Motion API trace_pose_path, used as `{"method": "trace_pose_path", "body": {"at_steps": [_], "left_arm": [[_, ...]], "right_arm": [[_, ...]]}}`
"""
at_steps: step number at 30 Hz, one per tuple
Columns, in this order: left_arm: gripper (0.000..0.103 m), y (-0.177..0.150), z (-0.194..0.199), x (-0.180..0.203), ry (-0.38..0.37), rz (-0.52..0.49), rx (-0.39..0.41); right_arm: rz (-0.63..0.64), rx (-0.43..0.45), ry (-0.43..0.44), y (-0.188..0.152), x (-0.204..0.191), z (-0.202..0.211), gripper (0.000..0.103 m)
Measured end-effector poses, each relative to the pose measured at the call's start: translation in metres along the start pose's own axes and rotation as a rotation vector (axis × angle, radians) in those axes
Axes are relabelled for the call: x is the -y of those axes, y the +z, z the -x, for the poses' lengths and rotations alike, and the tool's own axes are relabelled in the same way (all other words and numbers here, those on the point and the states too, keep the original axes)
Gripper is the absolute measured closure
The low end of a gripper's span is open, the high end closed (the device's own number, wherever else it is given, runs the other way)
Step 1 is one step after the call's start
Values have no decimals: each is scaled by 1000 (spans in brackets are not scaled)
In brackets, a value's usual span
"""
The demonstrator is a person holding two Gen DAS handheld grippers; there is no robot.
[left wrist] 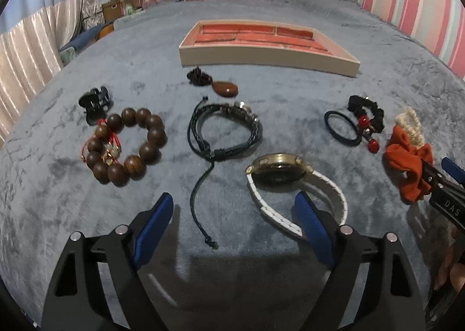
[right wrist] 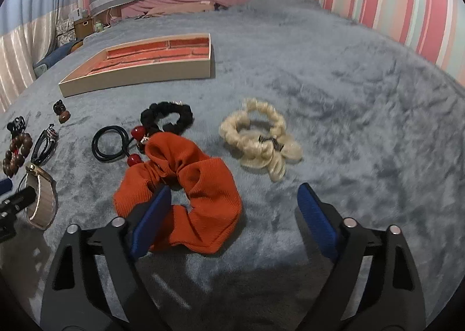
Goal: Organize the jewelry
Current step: 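Lower the right tool onto the orange scrunchie while the left tool approaches the white-strap watch, then close the right tool on the orange scrunchie while the left tool grips the white-strap watch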
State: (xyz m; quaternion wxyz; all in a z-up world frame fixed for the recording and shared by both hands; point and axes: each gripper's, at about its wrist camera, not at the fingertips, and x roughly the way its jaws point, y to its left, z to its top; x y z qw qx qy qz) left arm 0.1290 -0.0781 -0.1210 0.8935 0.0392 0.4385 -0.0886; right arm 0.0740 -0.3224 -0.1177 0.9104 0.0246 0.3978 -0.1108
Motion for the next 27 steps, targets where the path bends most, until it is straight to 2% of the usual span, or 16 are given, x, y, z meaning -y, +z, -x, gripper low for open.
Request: {"method": "trace_pose_path", "body": {"at_steps": [5, 7, 10, 11, 13, 15, 16, 18, 21, 27], "left_arm": [[19, -1, -3, -2, -11, 8, -8], [29, -1, -5, -1, -31, 6, -19], [34, 0, -8, 3, -33, -9, -29], [42, 0, -8, 4, -43, -10, -34], [45, 1, -10, 6, -48, -14, -41], [56, 1, -10, 7, -56, -21, -43], [58, 1, -10, 9, -58, -30, -47], [68, 2, -9, 11, -75, -49, -56], [72, 4, -10, 11, -93, -57, -74], [72, 5, -12, 9, -113, -67, -110]], "right_arm": [[3, -41, 29, -1, -2, -10, 33], [-1, -59, 40, -2, -2, -15, 41], [2, -67, 57, -2, -3, -18, 49], [7, -67, 61, -2, -5, -18, 50], [15, -70, 68, -2, -7, -20, 58], [20, -76, 79, -1, -9, -21, 63], [23, -80, 84, -1, -10, -23, 65], [23, -84, 93, -1, -10, -24, 68], [22, -90, 102, 0, -11, -25, 70], [26, -90, 102, 2, -12, -27, 70]]}}
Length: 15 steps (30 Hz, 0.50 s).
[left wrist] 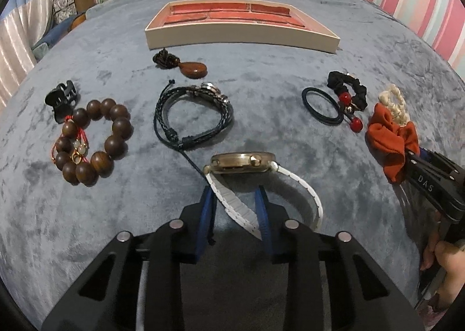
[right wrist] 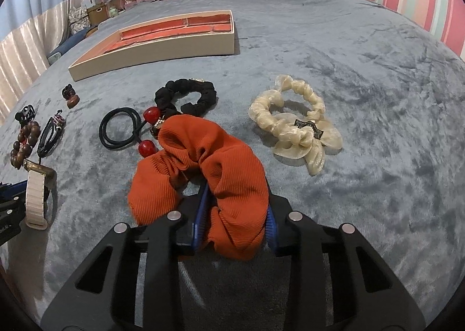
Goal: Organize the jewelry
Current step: 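Close the right tool on the orange scrunchie while the left tool grips the white-strap watch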
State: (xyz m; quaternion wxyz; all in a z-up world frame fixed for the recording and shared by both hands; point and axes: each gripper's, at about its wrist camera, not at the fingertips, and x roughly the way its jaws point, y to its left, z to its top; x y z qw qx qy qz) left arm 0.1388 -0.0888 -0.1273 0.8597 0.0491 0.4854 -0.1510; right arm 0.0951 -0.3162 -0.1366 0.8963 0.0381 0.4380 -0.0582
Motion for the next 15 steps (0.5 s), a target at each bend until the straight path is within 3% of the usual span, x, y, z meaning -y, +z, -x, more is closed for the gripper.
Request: {"method": "trace_pose_path", "body": {"at_steps": [5, 9, 15], "left_arm": [[76, -2, 0, 4, 10, -30, 17], [88, -2, 2, 0, -10, -19, 40], [95, -2, 12, 3, -28, -51, 91]], "right_arm": [[7, 4, 7, 0, -1, 0, 75], [9, 11, 17, 1, -2, 1, 81], [2, 31, 24, 2, -1, 4, 85]]}}
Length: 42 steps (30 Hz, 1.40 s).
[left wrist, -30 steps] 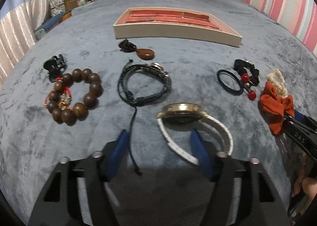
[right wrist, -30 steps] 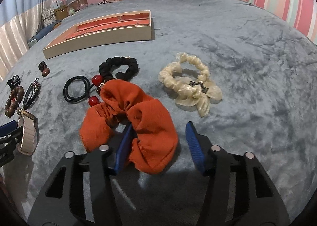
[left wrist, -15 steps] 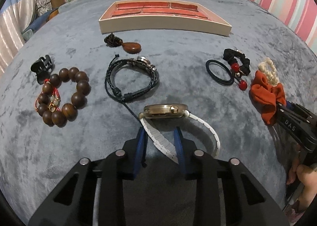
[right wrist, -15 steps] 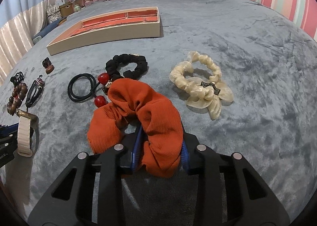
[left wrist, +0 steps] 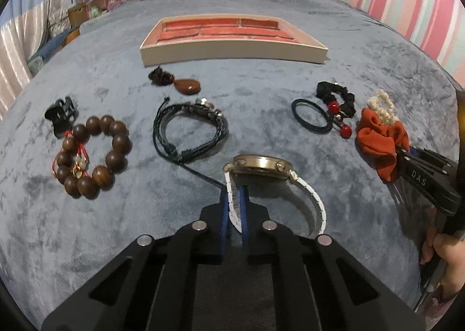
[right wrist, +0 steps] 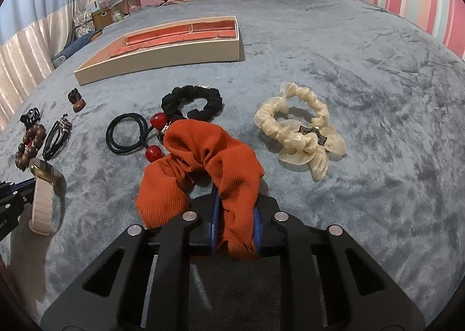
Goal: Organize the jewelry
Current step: 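Close the right tool on the orange scrunchie while the left tool grips the white-strap watch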
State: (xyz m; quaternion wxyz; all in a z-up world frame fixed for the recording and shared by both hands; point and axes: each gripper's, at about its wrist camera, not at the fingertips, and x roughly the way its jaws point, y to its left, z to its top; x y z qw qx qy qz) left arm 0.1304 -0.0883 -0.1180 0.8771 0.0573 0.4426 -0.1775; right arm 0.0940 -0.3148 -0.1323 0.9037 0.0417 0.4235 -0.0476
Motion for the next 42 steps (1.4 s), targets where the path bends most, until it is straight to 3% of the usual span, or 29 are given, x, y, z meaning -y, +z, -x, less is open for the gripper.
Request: {"method": "trace_pose_path", "body": {"at_steps": [6, 11, 26, 29, 34, 37, 39, 42], "left_arm": [[97, 2, 7, 0, -14, -6, 28], [97, 1, 22, 13, -14, -77, 73], [95, -2, 6, 2, -39, -32, -89], [82, -4, -1, 2, -75, -29, -141], [65, -8, 1, 20, -69, -102, -149], [71, -11, 1, 25, -57, -127, -156], [92, -9, -2, 21, -65, -120, -173], [97, -4, -4, 11, -93, -85, -192]], "right_arm": [[-16, 53, 0, 1, 4, 12, 85], [-20, 76, -4, 1, 5, 19, 85], [-30, 44, 35, 1, 8, 12, 85], [-32, 40, 41, 1, 9, 11, 85], [-45, 35, 48, 2, 12, 9, 85], [-47, 34, 48, 2, 12, 9, 85], [-44, 35, 48, 2, 12, 9, 85], [-42, 39, 44, 2, 12, 10, 85]]}}
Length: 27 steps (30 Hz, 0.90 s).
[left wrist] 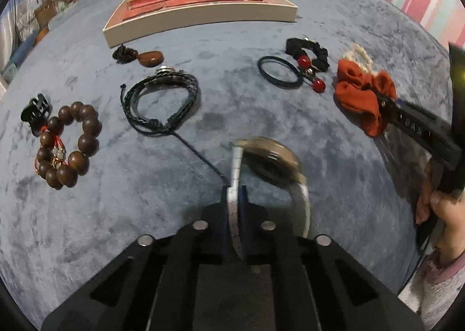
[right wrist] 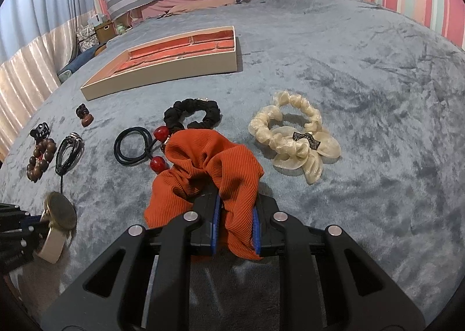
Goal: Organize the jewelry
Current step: 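Close the right tool on the orange scrunchie while the left tool grips the white-strap watch, then carry the scrunchie and watch in both tools over the cream tray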
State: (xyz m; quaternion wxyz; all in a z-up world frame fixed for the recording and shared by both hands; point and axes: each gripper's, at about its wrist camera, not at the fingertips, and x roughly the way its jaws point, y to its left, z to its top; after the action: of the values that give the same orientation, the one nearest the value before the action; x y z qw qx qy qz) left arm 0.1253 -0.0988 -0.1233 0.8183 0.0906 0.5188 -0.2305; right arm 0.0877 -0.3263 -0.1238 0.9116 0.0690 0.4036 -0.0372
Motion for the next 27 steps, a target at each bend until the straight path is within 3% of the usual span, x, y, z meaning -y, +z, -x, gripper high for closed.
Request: {"method": "trace_pose_path", "body": {"at_steps": [4, 13, 21, 27], "left_arm": [[98, -1, 9, 3, 28, -11, 40], [98, 7, 61, 7, 75, -37, 249], [97, 60, 87, -13, 83, 2, 358], [97, 119, 85, -45, 128, 78, 392]], "right_arm": [[7, 17, -13, 0, -2, 4, 85], [29, 125, -11, 15, -12, 36, 85], [54, 144, 12, 56, -29, 41, 85], [54, 147, 20, 115, -38, 25, 85]]}}
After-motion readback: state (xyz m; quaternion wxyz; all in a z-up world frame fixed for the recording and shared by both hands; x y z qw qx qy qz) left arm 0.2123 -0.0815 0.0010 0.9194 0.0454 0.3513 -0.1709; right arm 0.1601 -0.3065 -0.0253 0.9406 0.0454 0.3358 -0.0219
